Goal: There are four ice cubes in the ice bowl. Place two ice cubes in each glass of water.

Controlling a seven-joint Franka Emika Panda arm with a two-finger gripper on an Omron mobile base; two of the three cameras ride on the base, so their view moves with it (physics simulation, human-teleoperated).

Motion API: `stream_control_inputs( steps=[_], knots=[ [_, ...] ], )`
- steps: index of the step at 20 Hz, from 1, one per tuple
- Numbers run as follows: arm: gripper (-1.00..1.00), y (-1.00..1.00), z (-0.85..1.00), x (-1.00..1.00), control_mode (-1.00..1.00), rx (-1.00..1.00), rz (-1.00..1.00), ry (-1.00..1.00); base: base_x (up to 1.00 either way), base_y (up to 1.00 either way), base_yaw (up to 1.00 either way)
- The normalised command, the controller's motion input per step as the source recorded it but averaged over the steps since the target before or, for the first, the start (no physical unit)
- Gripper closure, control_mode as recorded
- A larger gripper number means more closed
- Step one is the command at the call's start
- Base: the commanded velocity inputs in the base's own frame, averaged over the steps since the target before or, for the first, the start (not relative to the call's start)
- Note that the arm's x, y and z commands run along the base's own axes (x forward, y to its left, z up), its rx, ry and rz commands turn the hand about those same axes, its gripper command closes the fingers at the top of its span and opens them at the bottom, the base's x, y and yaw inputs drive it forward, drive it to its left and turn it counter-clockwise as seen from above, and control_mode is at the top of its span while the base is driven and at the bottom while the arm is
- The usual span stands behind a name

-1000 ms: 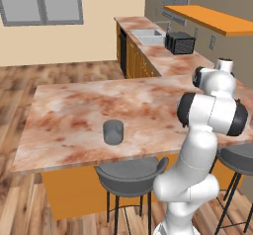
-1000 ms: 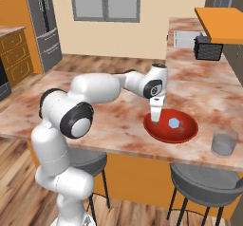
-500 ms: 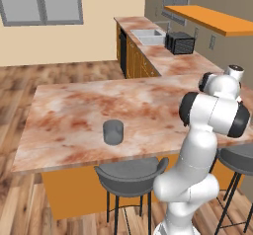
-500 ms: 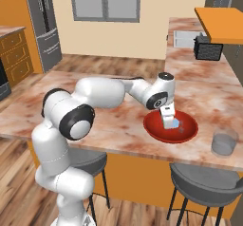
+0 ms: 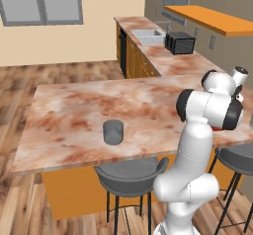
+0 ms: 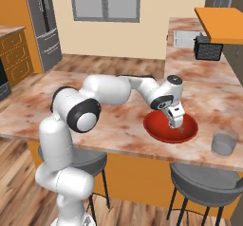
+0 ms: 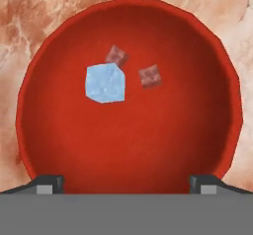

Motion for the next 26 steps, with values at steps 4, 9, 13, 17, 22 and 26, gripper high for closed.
stream_control_inputs(
  steps=[4,9,13,17,22,26],
  knots=[
    [-1.00,-0.32,-0.05,0.00,-1.00,-0.11,0.16,0.00,0.00,0.00,0.00],
    [-1.00,0.00,-0.16,0.20,-1.00,-0.10,0.13,0.00,0.00,0.00,0.00],
    [-1.00,0.00,-0.21,0.27,-1.00,-0.09,0.11,0.00,0.00,0.00,0.00],
    [-1.00,0.00,-0.19,0.11,-1.00,-0.09,0.08,0.00,0.00,0.00,0.00],
    [-1.00,0.03,-0.17,0.46,-1.00,-0.05,0.01,0.05,0.00,0.00,0.00],
    [-1.00,0.02,-0.13,0.39,-1.00,-0.02,0.00,0.12,0.00,0.00,0.00]
  ],
)
